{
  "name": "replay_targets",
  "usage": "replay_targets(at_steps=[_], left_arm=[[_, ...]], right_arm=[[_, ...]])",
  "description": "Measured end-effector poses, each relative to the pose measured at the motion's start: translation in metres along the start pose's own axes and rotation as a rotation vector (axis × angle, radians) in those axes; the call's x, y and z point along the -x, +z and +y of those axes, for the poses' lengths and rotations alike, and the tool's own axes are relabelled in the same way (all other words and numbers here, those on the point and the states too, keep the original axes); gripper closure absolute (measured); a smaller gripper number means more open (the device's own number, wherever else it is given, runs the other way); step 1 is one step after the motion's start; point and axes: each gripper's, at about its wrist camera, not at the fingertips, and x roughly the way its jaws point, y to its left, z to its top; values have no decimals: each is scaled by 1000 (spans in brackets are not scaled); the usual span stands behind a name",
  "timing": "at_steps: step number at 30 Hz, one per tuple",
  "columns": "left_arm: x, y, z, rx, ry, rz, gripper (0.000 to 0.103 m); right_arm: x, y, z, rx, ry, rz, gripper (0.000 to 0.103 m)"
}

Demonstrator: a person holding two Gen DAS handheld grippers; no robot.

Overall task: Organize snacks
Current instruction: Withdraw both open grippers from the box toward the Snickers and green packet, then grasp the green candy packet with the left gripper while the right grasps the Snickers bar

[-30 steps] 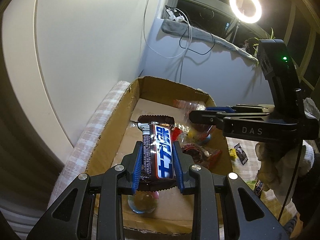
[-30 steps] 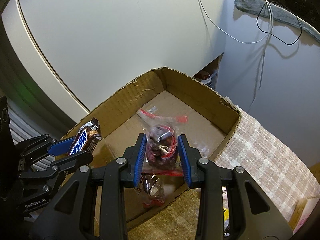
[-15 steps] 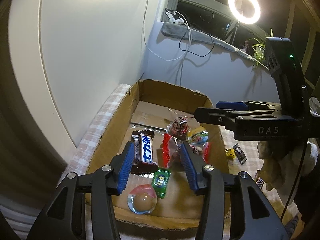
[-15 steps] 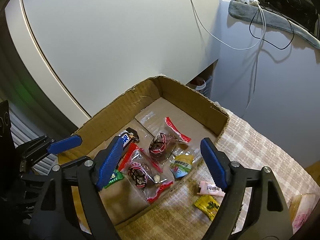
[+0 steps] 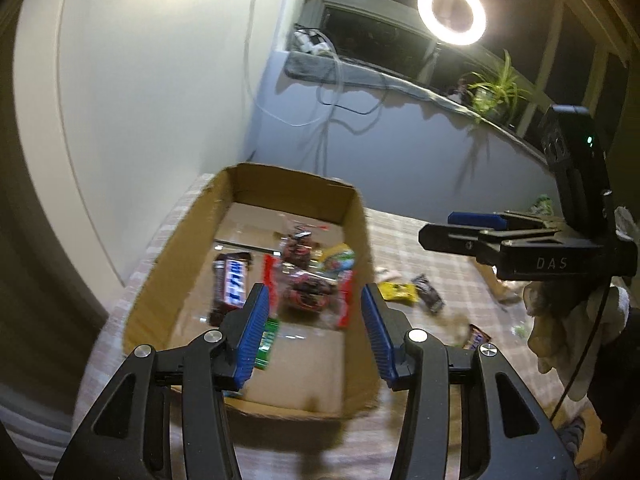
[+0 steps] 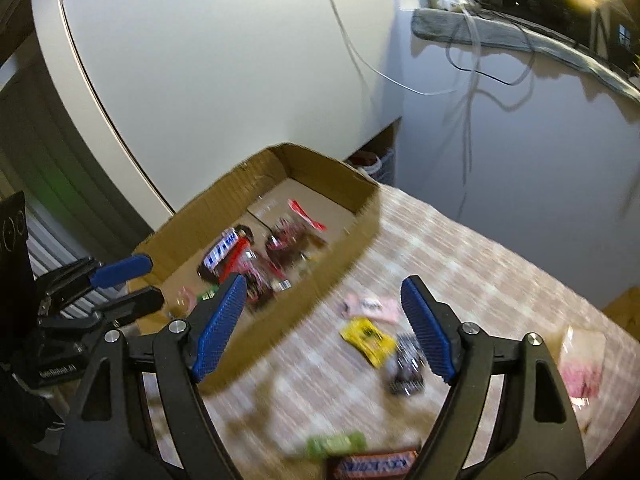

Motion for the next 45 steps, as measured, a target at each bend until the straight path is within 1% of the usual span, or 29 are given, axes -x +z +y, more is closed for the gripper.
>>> replay_targets(at_steps=[7, 10, 13, 16, 19, 25, 32, 35, 39, 45], left_arm=[[0, -13, -36, -51, -87, 24, 56], [-1, -22, -52, -82, -122, 38, 56], [-4, -32, -69, -123, -155, 58, 56], [-11, -41, -80, -147, -189, 90, 57], [-18, -49, -91, -174, -207, 123, 61], [-33, -61, -104, -231, -217, 174, 71], [-50, -73, -112, -297, -210, 227, 72], [-58, -73, -113, -304, -188, 236, 73], [-68, -73, -115, -327, -179, 247, 73], [-79, -69, -118, -347, -168, 255, 73]], right_arm=[[25, -49, -23, -47, -30, 29, 21], [30, -74, -28, -58, -62, 47, 21], [28, -94, -31, -61, -69, 76, 21], [24, -108, -31, -36, -82, 97, 21], [19, -119, -31, -5, -89, 114, 21], [11, -124, -30, 42, -98, 126, 21], [-2, -123, -25, 116, -107, 149, 21], [-8, -122, -26, 143, -116, 161, 21], [-12, -120, -35, 128, -82, 171, 21], [-15, -118, -47, 128, -67, 185, 21]])
